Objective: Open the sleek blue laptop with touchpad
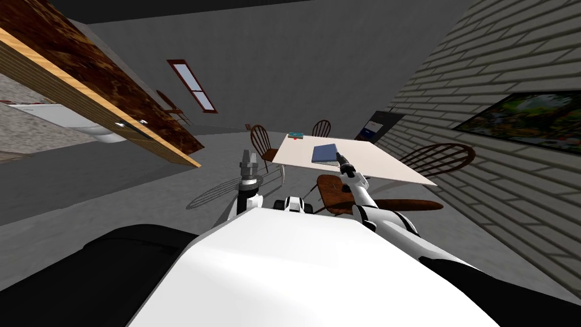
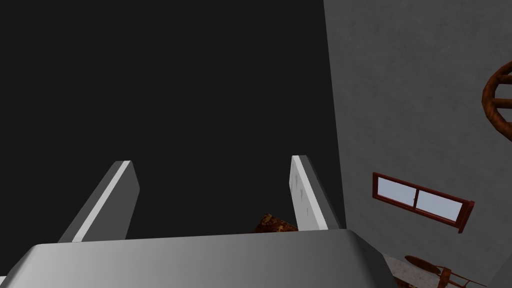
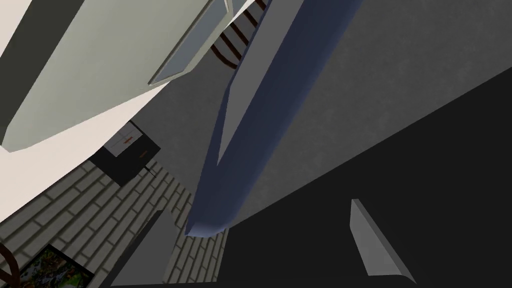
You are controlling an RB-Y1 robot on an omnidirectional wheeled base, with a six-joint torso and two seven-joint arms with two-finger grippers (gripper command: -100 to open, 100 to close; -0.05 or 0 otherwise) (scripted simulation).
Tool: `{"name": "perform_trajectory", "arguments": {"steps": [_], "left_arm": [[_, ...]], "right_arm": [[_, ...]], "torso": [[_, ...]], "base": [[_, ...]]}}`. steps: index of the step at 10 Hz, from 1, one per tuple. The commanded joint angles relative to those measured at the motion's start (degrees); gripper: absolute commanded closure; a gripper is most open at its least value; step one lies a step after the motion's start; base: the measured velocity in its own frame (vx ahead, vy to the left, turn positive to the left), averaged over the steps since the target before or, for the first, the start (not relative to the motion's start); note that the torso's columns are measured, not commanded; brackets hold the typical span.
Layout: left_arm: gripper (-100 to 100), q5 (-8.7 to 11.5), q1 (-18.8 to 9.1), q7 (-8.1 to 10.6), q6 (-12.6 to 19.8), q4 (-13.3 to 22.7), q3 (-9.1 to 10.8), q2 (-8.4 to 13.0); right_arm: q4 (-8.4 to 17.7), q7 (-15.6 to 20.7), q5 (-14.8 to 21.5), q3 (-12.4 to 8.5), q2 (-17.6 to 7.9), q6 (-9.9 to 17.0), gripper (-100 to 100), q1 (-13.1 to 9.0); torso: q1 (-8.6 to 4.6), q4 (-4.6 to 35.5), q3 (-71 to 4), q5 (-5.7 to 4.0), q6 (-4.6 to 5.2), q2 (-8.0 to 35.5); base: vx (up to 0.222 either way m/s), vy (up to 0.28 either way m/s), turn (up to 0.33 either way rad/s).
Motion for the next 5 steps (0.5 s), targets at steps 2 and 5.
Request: {"name": "perform_trajectory", "arguments": {"steps": [2,5], "left_arm": [[0,0.0,-0.01,0.0,0.0,0.0,0.0,0.0],[0,0.0,0.0,0.0,0.0,0.0,0.01,0.01]], "right_arm": [[6.06,2.25,0.63,0.27,1.81,0.8,-100,-6.55],[8.77,4.62,1.29,0.56,4.07,1.36,-100,-10.3]], "torso": [[0.08,0.09,0.24,0.02,0.07,0.41],[0.44,0.25,0.19,0.33,0.08,0.57]], "base": [[-0.074,-0.048,0.0],[-0.07,-0.049,-0.029]]}}
